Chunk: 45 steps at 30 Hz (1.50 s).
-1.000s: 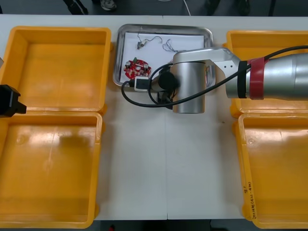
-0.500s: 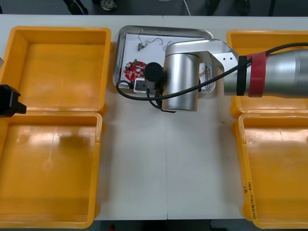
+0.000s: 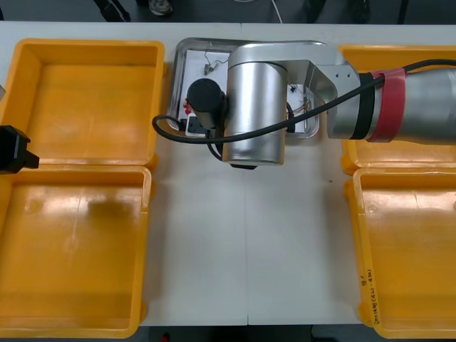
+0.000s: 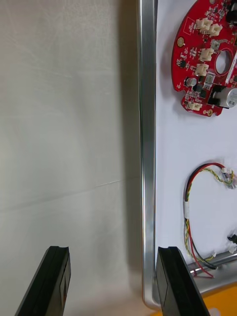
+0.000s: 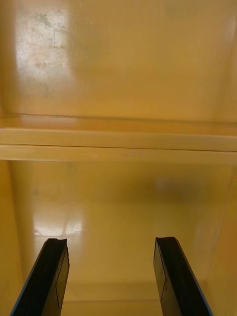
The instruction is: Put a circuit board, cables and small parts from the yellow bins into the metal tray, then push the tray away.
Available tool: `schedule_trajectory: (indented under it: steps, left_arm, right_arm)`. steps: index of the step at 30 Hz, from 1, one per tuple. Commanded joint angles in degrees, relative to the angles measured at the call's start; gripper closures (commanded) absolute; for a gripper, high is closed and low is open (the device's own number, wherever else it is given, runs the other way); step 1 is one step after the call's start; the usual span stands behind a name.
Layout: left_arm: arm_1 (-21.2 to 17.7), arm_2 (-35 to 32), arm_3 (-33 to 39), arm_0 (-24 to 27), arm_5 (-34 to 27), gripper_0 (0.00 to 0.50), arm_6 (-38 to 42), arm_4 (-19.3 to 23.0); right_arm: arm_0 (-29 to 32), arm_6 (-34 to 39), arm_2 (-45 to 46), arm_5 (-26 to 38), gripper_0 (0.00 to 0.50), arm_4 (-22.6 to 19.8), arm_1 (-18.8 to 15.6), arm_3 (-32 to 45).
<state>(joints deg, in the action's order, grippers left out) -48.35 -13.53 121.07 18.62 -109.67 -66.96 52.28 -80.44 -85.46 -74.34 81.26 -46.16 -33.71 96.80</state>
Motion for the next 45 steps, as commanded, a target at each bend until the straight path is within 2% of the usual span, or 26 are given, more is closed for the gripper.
schedule_trajectory:
  steps: [1,11,14,17,23,31,38,45]
  left_arm:
    - [-2.7,-1.9,1.6,-0.8,-0.3,0.0,-4.8,0.0]
    - [-2.7,-1.9,1.6,-0.8,-0.3,0.0,-4.8,0.0]
    - [-2.7,-1.9,1.6,-0.8,-0.3,0.0,-4.8,0.0]
    - [-2.7,-1.9,1.6,-0.8,-0.3,0.0,-4.8,0.0]
    - [-2.7,-1.9,1.6,-0.8,-0.3,0.0,-4.8,0.0]
    - [-2.7,-1.9,1.6,-0.8,-0.3,0.0,-4.8,0.0]
    - [-2.7,-1.9,1.6,-0.8,-0.3,0.0,-4.8,0.0]
    - [-2.7,-1.9,1.6,-0.8,-0.3,0.0,-4.8,0.0]
  right_arm:
    - [3.1,-2.0,8.4,5.8,0.0,-0.1,-0.2,6.0]
    - [13.0,-0.4,22.5,19.9,0.0,0.0,-0.9,17.0]
    - [17.4,0.9,27.3,24.4,0.0,0.1,-1.7,21.3]
    - [23.9,5.2,34.5,28.6,0.0,0.0,-2.9,27.6]
    - [33.8,11.4,47.7,28.7,0.0,-0.5,-2.7,34.5]
    - [42.3,18.8,64.0,28.7,0.0,-2.8,-1.9,35.7]
    - [48.7,19.2,76.5,28.7,0.0,-2.6,-4.4,33.5]
    - [52.3,18.2,85.9,28.7,0.0,-1.8,-5.0,30.1]
